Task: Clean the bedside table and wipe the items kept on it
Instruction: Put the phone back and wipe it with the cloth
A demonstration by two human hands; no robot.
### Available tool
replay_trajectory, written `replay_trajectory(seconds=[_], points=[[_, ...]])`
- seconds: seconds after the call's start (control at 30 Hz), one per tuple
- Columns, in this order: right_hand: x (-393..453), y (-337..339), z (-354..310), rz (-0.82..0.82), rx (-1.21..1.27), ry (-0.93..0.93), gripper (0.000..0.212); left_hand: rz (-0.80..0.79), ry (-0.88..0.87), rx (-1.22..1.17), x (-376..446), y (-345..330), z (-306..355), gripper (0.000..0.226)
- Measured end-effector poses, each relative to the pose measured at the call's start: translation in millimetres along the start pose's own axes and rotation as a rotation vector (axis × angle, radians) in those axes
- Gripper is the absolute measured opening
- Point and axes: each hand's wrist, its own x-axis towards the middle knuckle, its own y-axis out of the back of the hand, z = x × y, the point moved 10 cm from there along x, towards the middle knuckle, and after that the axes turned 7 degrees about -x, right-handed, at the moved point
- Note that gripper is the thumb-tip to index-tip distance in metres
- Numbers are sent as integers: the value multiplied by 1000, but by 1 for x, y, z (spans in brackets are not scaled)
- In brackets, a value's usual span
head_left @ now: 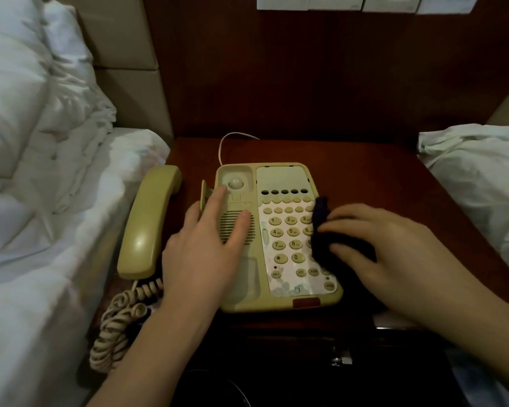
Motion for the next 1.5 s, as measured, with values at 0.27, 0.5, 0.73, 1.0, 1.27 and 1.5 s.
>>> replay_trajectory(seconds=[0.27, 0.5, 0.73, 1.0, 1.27, 1.5], points=[[-32, 8, -15, 17, 2, 125, 30, -72, -17, -37, -3, 0, -1, 73], [-43, -21, -77, -40, -123, 443, 42, -53, -59, -6, -8, 2, 1, 78], [-54, -7, -27, -77, -182, 351, 40, -80, -31, -25, -6, 0, -1, 80], [-44, -21, -53, -1, -105, 330, 41, -69, -31, 19, -8, -1, 3, 78], [-42, -9, -41, 6, -185, 373, 42, -69, -35, 17, -7, -1, 0, 77], [-28, -25, -68, 48, -128, 330, 46, -68, -38, 5, -7, -1, 0, 78]])
